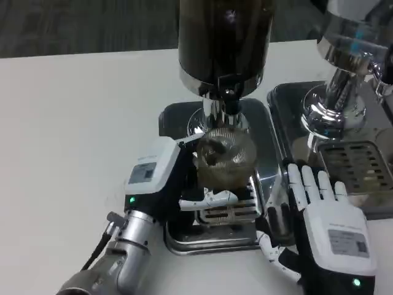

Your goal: Grasp the cup under the faucet to collect the drink, then remove the cup.

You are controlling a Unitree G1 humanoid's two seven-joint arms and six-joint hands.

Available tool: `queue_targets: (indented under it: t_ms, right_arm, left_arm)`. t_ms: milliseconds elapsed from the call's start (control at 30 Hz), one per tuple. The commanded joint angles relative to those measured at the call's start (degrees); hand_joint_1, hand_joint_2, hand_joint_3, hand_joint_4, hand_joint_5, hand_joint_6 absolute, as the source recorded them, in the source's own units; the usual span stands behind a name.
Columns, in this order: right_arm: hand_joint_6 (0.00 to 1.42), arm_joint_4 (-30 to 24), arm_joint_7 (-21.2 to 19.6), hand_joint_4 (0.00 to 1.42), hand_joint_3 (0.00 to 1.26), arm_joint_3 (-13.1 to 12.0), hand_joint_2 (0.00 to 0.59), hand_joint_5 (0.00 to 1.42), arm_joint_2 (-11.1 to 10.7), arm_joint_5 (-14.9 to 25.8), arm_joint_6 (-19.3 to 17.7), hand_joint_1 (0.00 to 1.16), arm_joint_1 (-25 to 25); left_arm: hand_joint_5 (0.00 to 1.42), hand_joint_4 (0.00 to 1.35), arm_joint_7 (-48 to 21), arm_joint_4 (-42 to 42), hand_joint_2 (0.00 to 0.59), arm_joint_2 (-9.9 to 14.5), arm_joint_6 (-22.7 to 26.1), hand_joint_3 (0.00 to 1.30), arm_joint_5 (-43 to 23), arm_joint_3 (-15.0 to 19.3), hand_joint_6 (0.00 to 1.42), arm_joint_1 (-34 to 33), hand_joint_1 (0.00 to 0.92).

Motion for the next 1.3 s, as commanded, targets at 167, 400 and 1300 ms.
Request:
queue_targets:
  t_ms: [167,400,1300]
  right_arm:
    - [0.00,0.6,-1.4,0.00,0.00,-0.2,0.410,0.00,-0.5,0.0,-0.3,0.34,-0.1]
    - [0.00,1.9,-1.3,0.00,0.00,-0.5,0.413,0.00,-1.2,1.0,-1.4,0.34,-1.6]
    - [0.00,3.0,0.2,0.00,0.00,-5.2,0.357,0.00,-3.5,9.9,-7.2,0.30,-5.3]
  left_arm:
    - [0.69,0.34,1.2,1.4,0.056,0.5,1.8,0.25,1.3,-1.6,0.79,0.6,0.160]
    - [0.53,0.18,-0.1,1.0,0.007,1.5,-0.2,0.14,-0.9,0.0,0.55,1.0,0.000]
    - [0.10,0.00,-16.7,-18.8,0.057,11.1,-19.4,0.00,-16.3,13.4,0.03,14.1,0.000]
